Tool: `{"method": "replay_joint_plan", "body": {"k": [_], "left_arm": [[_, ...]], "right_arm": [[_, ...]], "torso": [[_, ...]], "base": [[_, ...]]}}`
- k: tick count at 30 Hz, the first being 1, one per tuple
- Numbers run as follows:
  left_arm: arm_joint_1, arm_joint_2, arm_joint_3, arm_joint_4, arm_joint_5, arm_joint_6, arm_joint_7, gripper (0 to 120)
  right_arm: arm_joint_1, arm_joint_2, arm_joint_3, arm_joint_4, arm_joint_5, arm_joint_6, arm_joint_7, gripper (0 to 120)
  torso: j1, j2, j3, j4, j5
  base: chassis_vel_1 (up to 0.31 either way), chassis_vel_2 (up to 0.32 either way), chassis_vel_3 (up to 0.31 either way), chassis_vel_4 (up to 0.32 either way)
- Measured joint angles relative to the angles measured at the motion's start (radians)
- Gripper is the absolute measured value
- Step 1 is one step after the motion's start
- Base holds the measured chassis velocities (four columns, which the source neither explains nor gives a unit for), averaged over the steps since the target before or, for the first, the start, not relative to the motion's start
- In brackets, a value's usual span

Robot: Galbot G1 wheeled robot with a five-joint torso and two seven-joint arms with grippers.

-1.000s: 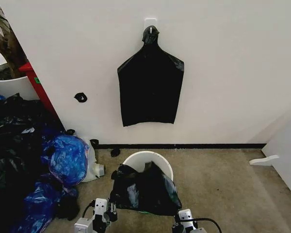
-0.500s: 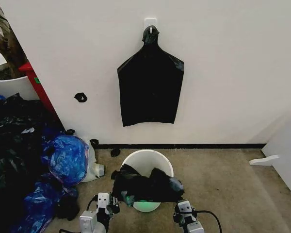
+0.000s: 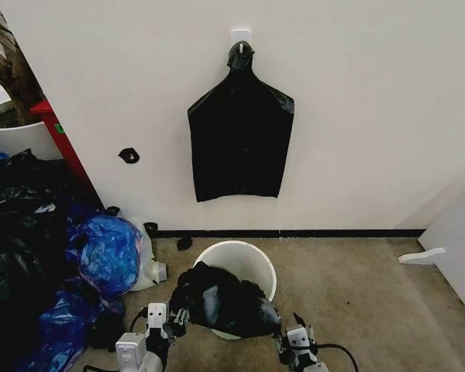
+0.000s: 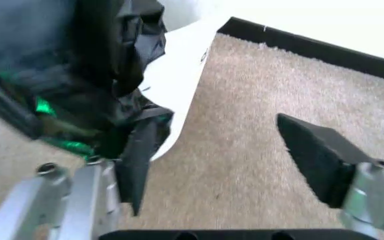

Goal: Place the garbage bag over the trash bin.

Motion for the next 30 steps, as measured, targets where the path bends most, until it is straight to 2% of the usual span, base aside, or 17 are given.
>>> {"method": "replay_joint_plan", "body": {"k": [2, 5, 6, 7, 13, 16, 20, 26, 30], "left_arm": [[0.033, 0.013, -0.013, -0.063, -0.008, 0.048, -0.075, 65], [0.046, 0.016, -0.017, -0.093, -0.014, 0.067, -0.113, 71], [0.053, 0.016, -0.019, -0.111, -0.017, 0.075, -0.133, 79], [0.055, 0.014, -0.019, -0.118, -0.017, 0.076, -0.138, 83], [0.068, 0.003, -0.021, -0.140, 0.014, 0.068, -0.149, 99], [0.091, 0.013, -0.027, -0.143, 0.073, 0.061, -0.163, 100], [0.107, 0.020, -0.030, -0.143, 0.087, 0.058, -0.188, 100], [0.113, 0.018, -0.035, -0.143, 0.088, 0.011, -0.206, 100], [0.125, 0.057, -0.045, -0.142, 0.122, -0.028, -0.175, 100]], "right_arm": [[-0.049, -0.024, 0.002, 0.085, 0.016, -0.049, 0.036, 79], [-0.077, -0.036, 0.010, 0.127, 0.023, -0.068, 0.053, 85], [-0.097, -0.045, 0.018, 0.159, 0.024, -0.075, 0.065, 93], [-0.103, -0.048, 0.021, 0.170, 0.022, -0.076, 0.069, 96], [-0.121, -0.060, 0.035, 0.199, -0.022, -0.067, 0.090, 100], [-0.144, -0.065, 0.038, 0.209, -0.068, -0.052, 0.102, 100], [-0.159, -0.064, 0.032, 0.216, -0.060, -0.051, 0.119, 100], [-0.163, -0.059, 0.032, 0.210, -0.042, -0.035, 0.147, 100], [-0.173, -0.066, 0.044, 0.178, -0.163, 0.025, 0.156, 100]], "torso": [[0.000, 0.000, 0.000, 0.0001, -0.0005], [0.000, 0.000, 0.000, 0.0002, -0.0006], [0.000, 0.000, 0.000, 0.0001, -0.0006], [0.000, 0.000, 0.000, 0.0001, -0.0006], [0.000, 0.000, 0.000, 0.0002, -0.0005], [0.000, 0.000, 0.000, 0.0002, -0.0006], [0.000, 0.000, 0.000, 0.0002, -0.0006], [0.000, 0.000, 0.000, 0.0002, -0.0006], [0.000, 0.000, 0.000, 0.0003, -0.0007]], "base": [[0.000, 0.000, 0.000, 0.000], [0.000, 0.000, 0.000, 0.000], [0.000, 0.000, 0.000, 0.000], [0.000, 0.000, 0.000, 0.000], [0.000, 0.000, 0.000, 0.000], [0.000, 0.000, 0.000, 0.000], [0.000, 0.000, 0.000, 0.000], [0.000, 0.000, 0.000, 0.000], [0.000, 0.000, 0.000, 0.000]]}}
